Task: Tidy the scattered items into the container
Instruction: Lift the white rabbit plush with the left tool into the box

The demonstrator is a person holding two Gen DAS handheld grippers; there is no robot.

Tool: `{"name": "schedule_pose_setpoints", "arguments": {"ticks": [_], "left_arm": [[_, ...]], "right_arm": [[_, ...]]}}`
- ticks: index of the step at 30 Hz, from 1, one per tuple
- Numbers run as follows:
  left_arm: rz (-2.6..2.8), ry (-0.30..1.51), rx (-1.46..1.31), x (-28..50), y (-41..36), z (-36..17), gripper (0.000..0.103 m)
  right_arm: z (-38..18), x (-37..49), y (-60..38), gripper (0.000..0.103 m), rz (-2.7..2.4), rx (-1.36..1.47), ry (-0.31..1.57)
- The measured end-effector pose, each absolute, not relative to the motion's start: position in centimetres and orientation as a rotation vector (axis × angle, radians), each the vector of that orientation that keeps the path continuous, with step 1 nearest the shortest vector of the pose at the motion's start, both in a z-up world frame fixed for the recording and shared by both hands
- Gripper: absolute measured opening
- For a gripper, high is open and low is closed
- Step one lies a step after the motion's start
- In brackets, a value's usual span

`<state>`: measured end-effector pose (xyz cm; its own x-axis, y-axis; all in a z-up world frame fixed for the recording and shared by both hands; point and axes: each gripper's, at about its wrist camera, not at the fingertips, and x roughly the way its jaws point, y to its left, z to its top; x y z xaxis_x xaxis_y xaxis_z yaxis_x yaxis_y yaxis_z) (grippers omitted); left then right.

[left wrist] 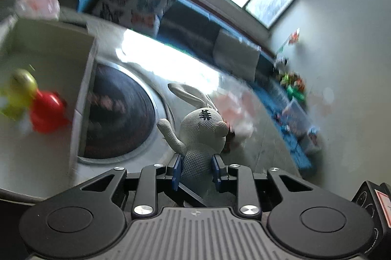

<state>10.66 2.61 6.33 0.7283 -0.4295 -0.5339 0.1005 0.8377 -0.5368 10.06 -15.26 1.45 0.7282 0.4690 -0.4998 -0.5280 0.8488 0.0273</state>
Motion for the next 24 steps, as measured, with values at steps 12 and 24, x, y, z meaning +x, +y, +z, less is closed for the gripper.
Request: {"name": "schedule_pose_setpoints", "arguments": {"ticks": [12,24], "left_arm": [[-0.092,0.603,-0.547,8.4,13.6,8.8,0.028],[0.067,0.633,-0.600,9.0,20.3,6.6,0.029]], "right_arm": [[4.0,12.3,-3.8,0.047,0.811,-0.163,0.455],[1.4,16.8,3.6,0.047,0.945,-0.125,0.577]]}}
